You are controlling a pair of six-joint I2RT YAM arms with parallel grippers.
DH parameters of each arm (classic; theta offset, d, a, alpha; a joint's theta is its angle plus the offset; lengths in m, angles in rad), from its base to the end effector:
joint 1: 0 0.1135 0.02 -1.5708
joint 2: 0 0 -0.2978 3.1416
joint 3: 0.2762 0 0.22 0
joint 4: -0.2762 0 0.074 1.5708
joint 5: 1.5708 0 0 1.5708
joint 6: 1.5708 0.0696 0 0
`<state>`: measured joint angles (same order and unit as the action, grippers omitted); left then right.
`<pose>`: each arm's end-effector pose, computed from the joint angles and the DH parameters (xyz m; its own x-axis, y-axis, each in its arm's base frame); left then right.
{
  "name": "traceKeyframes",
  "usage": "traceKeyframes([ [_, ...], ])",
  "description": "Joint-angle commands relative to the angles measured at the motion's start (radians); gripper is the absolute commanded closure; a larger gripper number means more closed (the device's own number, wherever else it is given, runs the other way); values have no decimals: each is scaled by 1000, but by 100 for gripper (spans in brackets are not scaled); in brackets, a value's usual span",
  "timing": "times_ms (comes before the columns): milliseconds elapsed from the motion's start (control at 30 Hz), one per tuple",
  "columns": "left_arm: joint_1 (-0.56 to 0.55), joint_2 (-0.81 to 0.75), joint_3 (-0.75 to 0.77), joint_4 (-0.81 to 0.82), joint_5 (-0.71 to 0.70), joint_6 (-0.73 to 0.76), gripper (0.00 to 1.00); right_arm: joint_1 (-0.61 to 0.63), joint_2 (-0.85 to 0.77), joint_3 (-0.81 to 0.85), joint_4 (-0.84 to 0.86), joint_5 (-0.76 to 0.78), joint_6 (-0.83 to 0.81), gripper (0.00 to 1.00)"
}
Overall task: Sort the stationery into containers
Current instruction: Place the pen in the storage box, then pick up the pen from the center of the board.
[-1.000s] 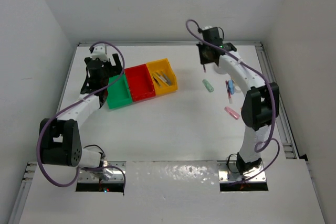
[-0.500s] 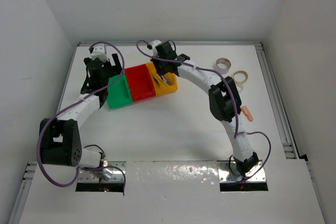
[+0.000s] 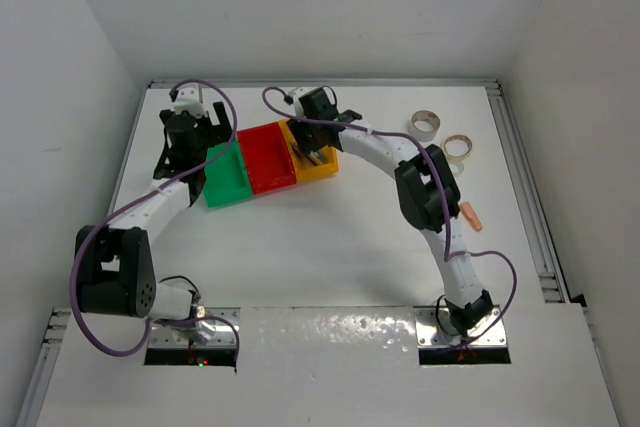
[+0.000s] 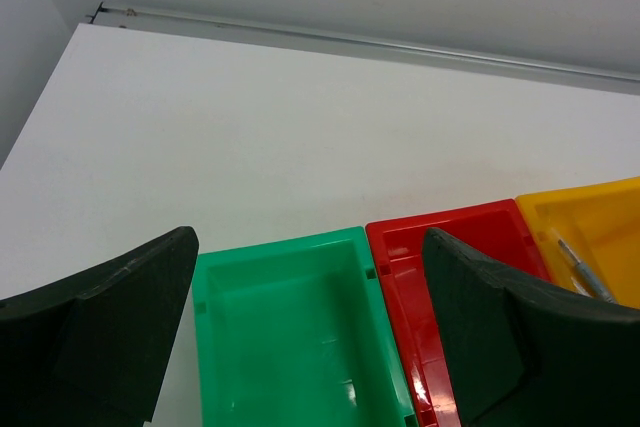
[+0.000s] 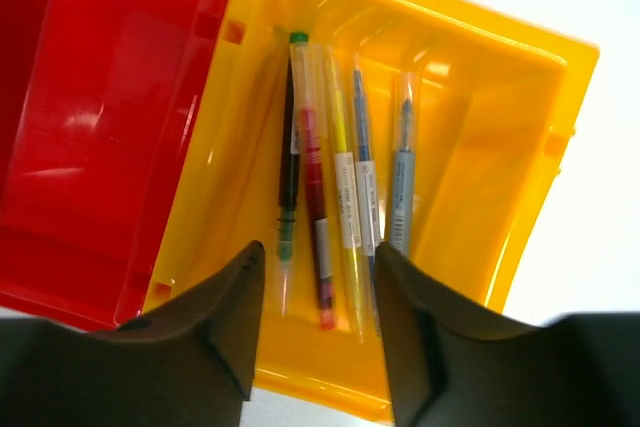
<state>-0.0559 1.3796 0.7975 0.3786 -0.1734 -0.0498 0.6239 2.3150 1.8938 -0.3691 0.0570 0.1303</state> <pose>0.3130 -0.0055 0.3108 -0.1959 -0.0381 -0.9799 -0.1236 0.9922 -0.0139 0.4409 0.3125 0.1988 -0.6434 -0.3033 -0.7029 -0.4711 0.8806 0.0513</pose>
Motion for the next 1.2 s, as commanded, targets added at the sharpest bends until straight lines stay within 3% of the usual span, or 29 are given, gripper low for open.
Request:
traceKeyframes([
  [0, 16, -17, 6, 49, 2, 5, 8, -3, -58, 59, 13, -2, -11, 52],
  [100, 16, -16, 6, 48, 6, 1, 8, -10, -146, 77, 1, -3, 2, 50],
  [200, 16, -10, 6, 52, 14, -4, 8, -67, -270, 9, 1, 9, 52, 78],
  [233, 16, -10, 6, 54, 14, -4, 8, -88, -345, -28, -1, 12, 66, 96],
  [267, 16, -11, 5, 55, 14, -2, 8, -114, -377, -68, -4, 20, 86, 100],
  [300, 16, -10, 3, 60, 12, -4, 8, -166, -408, -166, -10, 61, 97, 98],
  [400, 16, -10, -6, 72, 9, -4, 8, -304, -480, -322, -109, 128, 172, 70],
  [467, 18, -10, -7, 72, 11, -5, 8, -402, -499, -405, -218, 165, 221, 65],
  [600, 21, -4, -20, 79, 14, -16, 8, -526, -519, -545, -275, 175, 235, 62],
  [767, 22, -1, -18, 88, 34, -22, 8, -599, -485, -625, -231, 144, 221, 42],
  [933, 25, -7, -18, 77, 28, -19, 8, -612, -401, -584, -220, 132, 180, 44],
  [1167, 25, -14, -17, 69, 15, -16, 8, -615, -299, -547, -191, 116, 164, 61],
])
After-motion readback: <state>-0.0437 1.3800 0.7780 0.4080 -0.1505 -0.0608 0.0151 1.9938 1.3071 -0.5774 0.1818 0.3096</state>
